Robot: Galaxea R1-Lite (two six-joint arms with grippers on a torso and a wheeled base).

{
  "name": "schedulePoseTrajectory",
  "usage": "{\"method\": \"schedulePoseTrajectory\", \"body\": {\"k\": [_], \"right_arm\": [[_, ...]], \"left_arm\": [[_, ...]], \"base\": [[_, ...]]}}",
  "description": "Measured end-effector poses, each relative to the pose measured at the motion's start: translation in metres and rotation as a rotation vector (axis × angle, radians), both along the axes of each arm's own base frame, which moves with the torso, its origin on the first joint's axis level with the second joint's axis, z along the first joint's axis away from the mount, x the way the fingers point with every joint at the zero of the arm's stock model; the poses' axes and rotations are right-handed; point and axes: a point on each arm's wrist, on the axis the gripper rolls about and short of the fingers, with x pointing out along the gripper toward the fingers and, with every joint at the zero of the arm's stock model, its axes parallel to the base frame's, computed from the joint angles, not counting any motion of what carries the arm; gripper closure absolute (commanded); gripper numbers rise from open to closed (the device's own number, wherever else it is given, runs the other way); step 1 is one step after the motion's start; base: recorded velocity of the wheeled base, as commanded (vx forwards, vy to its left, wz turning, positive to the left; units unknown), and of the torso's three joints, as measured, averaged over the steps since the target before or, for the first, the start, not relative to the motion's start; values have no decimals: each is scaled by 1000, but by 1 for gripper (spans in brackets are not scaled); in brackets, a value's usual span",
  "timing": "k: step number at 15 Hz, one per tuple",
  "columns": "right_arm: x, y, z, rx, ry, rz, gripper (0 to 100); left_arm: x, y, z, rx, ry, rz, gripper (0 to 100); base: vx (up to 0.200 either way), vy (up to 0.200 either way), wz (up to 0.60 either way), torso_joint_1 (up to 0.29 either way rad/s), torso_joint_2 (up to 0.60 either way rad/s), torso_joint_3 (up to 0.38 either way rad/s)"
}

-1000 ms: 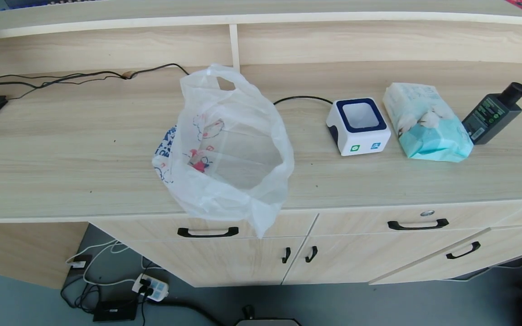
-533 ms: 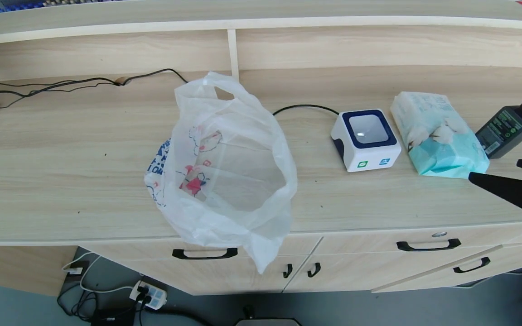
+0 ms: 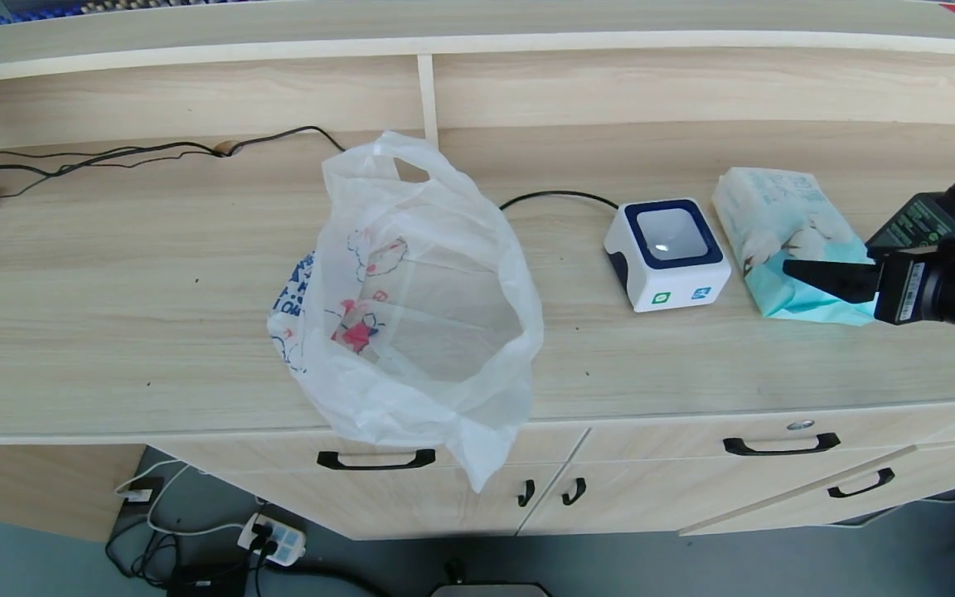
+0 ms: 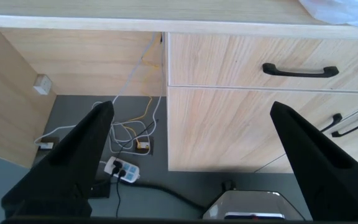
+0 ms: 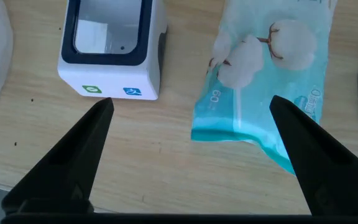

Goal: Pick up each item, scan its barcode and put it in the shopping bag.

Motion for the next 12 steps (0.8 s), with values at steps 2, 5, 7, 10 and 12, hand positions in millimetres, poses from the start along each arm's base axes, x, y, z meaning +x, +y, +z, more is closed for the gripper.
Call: {"method": "schedulePoseTrajectory", "body": {"k": [2, 5, 7, 10, 12], "right_arm": [[12, -7, -4, -9, 18, -29, 0], [29, -13, -4, -13, 11, -51, 0], [40, -19, -6, -18, 15, -75, 0], [49, -26, -9, -19, 14, -102, 0], [54, -31, -10, -20, 4, -117, 0]], "left_arm": [[0, 0, 0, 1, 0, 0, 0], [0, 0, 0, 2, 0, 0, 0], [0, 0, 0, 2, 0, -1, 0], [0, 0, 0, 2, 0, 0, 0], [0, 0, 0, 2, 0, 0, 0]], "base": [[0, 0, 0, 0, 0, 0], [0, 0, 0, 0, 0, 0], [0, 0, 0, 0, 0, 0], [0, 0, 0, 0, 0, 0], [0, 0, 0, 0, 0, 0]]}}
